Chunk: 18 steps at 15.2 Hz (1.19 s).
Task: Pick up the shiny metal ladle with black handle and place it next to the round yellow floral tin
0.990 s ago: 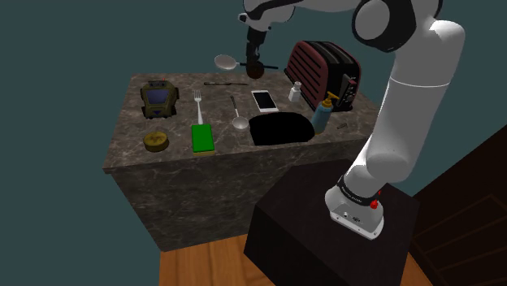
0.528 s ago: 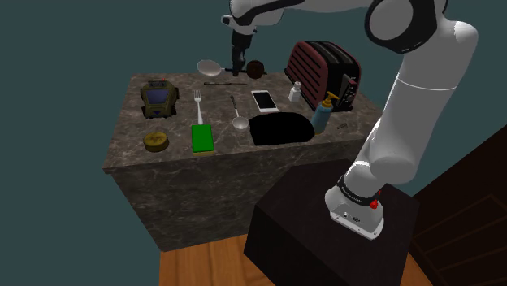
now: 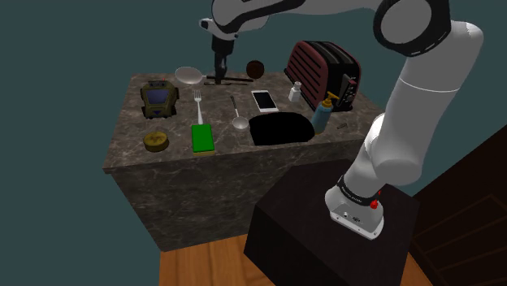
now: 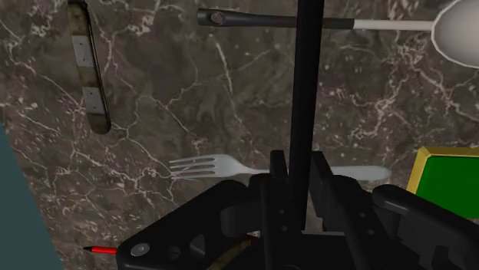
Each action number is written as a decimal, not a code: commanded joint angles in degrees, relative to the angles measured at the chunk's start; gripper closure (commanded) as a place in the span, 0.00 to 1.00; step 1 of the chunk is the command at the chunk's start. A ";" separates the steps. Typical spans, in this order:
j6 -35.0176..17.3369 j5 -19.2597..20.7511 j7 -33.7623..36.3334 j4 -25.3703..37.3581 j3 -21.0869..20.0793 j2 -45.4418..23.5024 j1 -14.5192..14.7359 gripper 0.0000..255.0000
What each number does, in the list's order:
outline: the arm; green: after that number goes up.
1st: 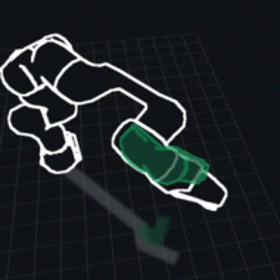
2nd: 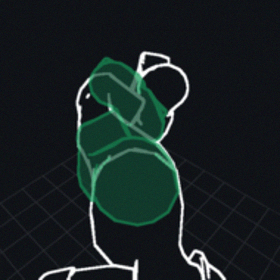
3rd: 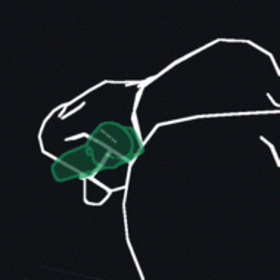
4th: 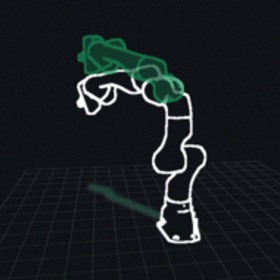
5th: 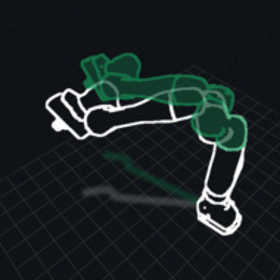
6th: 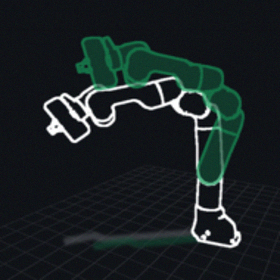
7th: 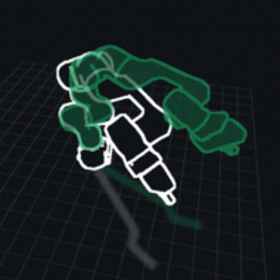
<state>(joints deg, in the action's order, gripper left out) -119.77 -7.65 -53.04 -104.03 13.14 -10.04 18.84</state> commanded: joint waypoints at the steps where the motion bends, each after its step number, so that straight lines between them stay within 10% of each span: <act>1: -0.38 0.28 2.53 0.59 -0.92 -0.74 1.39 1.00; 10: 0.38 1.85 13.51 6.06 -4.72 -4.66 7.70 1.00; 18: -5.16 1.27 12.92 2.27 -4.89 -6.45 7.66 1.00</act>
<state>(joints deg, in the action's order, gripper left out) -124.23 -6.31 -40.04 -101.26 8.28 -16.32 26.51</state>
